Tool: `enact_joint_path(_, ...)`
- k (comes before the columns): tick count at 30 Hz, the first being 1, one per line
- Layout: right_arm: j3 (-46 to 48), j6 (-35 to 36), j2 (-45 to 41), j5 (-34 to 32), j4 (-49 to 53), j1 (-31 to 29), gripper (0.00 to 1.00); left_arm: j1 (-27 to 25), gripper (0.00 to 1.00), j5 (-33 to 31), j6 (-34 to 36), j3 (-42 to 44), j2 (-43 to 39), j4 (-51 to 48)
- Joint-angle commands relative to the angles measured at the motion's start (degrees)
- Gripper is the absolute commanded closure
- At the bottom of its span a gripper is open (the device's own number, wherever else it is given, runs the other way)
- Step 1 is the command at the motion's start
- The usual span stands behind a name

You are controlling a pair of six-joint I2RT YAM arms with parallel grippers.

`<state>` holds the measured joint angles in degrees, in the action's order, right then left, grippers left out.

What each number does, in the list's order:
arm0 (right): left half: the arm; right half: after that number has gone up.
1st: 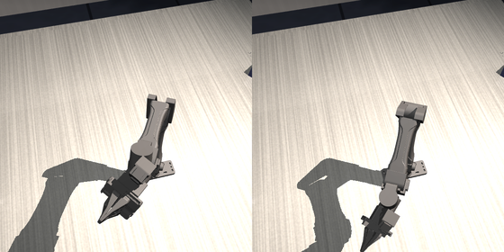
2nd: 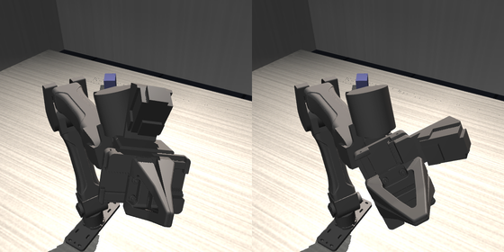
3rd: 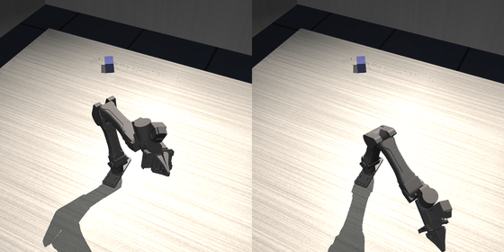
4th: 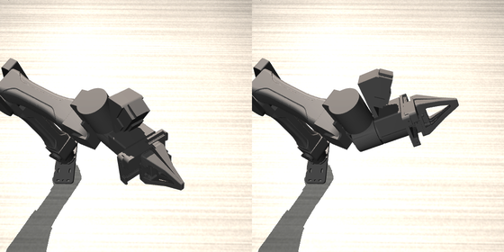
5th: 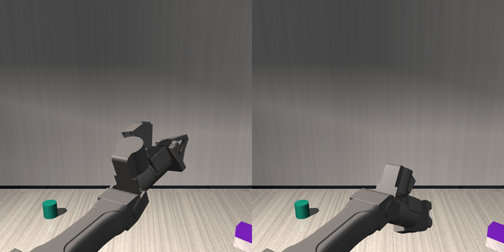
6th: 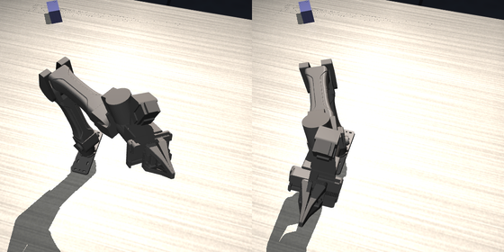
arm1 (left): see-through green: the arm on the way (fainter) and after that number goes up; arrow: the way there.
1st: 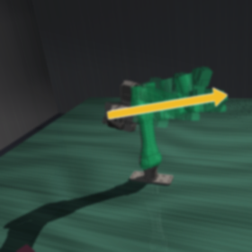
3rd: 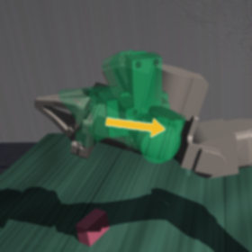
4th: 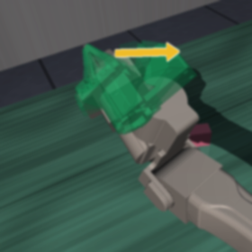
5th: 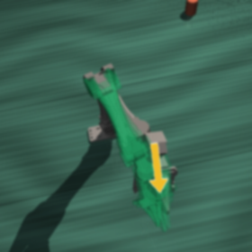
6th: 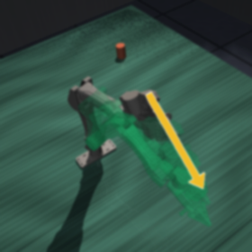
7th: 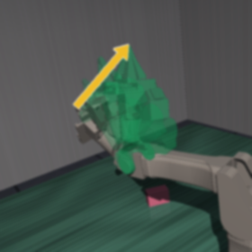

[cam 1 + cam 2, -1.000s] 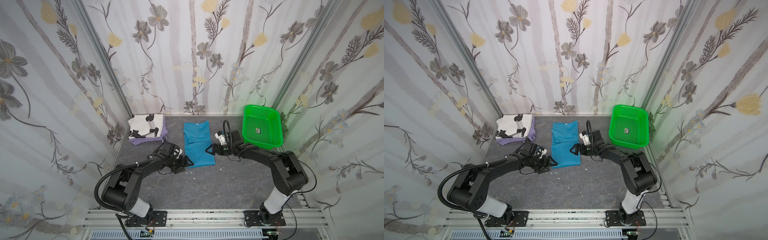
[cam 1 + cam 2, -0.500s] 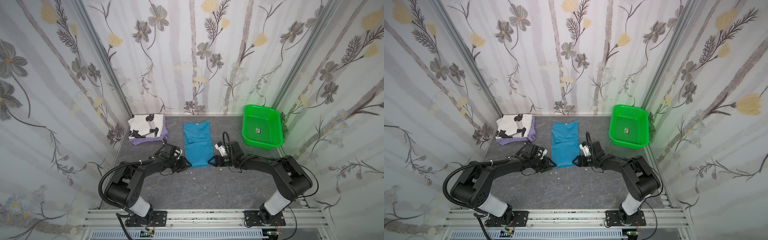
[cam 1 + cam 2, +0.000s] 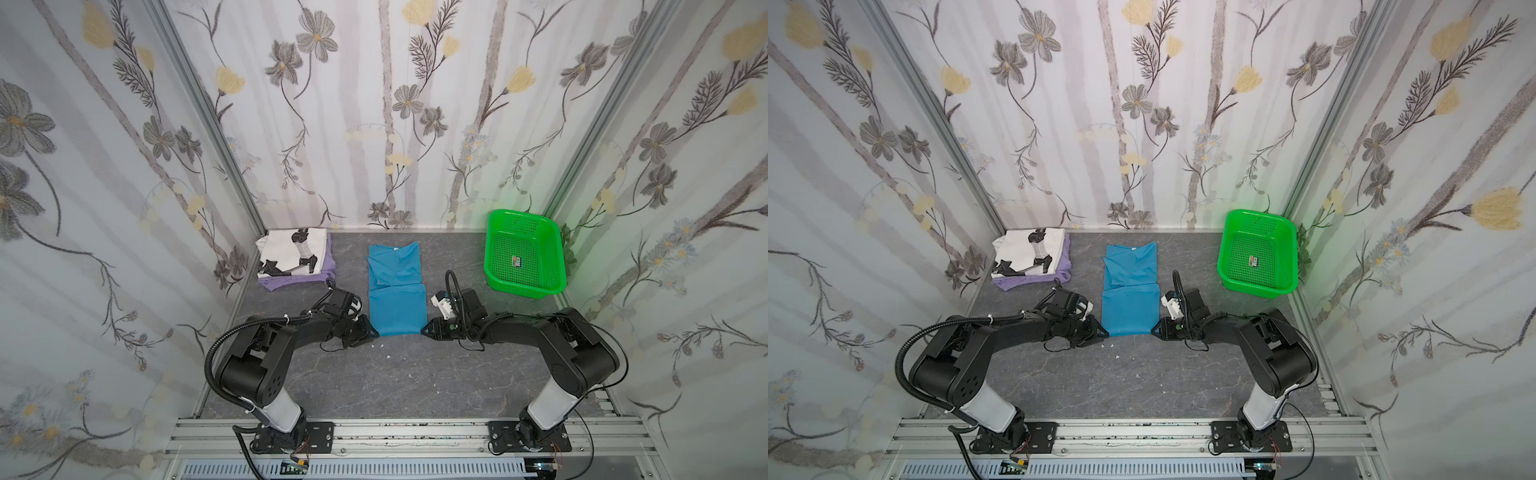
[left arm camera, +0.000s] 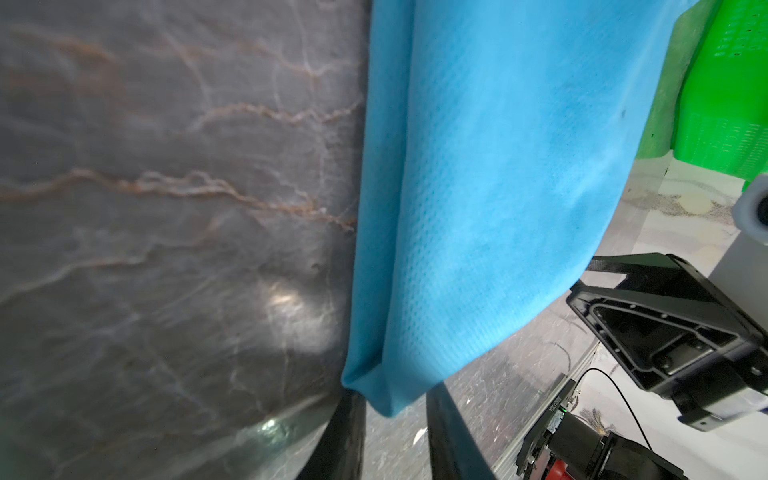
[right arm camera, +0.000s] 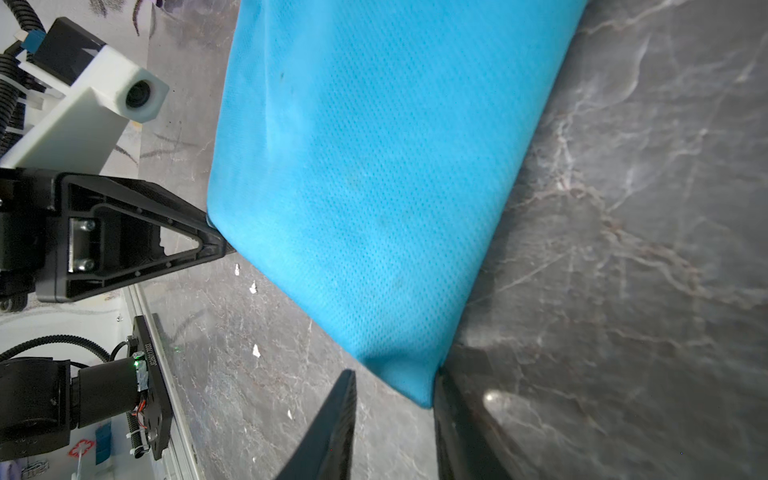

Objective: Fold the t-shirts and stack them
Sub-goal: 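Move both grippers to the blue shirt's near edge and grasp its corners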

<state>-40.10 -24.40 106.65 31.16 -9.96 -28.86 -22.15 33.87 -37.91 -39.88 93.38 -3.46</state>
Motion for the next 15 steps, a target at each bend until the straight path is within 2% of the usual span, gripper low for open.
enact_joint_path(1, -0.11, 0.10, 0.30, -0.35, -2.15, -0.14, 0.66, 0.00, 0.68, -3.81, -1.12, 0.38, 0.05, 0.01)
enact_joint_path(4, 0.37, 0.47, -0.38, -0.55, -1.89, -0.39, 0.52, 0.00, 0.53, -5.32, -2.31, 1.35, -0.90, 0.81)
enact_joint_path(6, 0.83, 0.58, -0.60, -1.04, -1.84, -0.61, 0.50, 0.00, 0.50, -5.27, -2.78, 1.73, -0.90, 1.62)
enact_joint_path(9, 0.88, 0.58, 0.12, -1.59, -1.96, -0.62, 0.49, -0.01, 0.51, -5.37, -3.04, 1.73, 0.07, 2.05)
enact_joint_path(11, 0.47, 0.58, 0.90, -2.20, -1.72, -0.72, 0.51, -0.06, 0.58, -6.18, -3.43, 2.06, 0.35, 2.33)
enact_joint_path(15, 0.24, 0.41, 1.71, -3.25, -1.86, -0.83, 0.64, 0.03, 0.64, -7.65, -3.84, 2.86, 0.74, 2.88)
